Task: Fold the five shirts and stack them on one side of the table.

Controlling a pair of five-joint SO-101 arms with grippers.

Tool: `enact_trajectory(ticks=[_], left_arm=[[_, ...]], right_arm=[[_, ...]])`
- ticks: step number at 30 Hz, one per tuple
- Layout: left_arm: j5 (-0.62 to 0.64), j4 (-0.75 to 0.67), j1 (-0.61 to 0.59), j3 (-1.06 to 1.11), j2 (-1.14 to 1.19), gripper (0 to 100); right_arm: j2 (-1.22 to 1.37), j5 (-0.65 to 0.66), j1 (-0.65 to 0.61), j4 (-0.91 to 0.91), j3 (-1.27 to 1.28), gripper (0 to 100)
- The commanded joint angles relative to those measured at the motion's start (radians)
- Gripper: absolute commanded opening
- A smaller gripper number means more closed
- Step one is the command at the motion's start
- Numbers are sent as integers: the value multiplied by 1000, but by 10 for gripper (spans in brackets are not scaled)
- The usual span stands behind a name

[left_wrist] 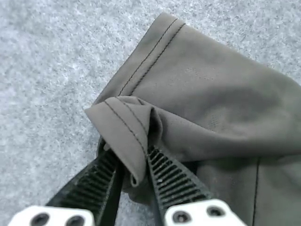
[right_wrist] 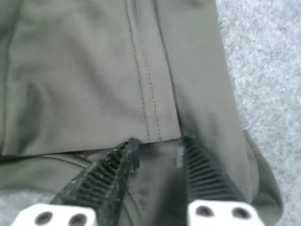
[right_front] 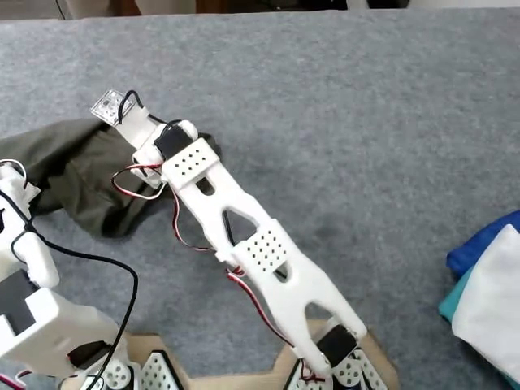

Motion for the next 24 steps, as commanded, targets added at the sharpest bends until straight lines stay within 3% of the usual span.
enact_trajectory(ticks=[1,5,14,24], left_arm=[[2,6,-9,-52,-5,19],[0,6,-9,-52,-5,19],[0,-18,-9,-48,-5,19],[5,-51,-3,-31,-5,19]], right_arm=[[-8,-5,-4,-2,-4,83],[-8,-6,-4,3,-4,2],[-16,-8,24,20,-10,4],[-133,2,68,315,-351,4]])
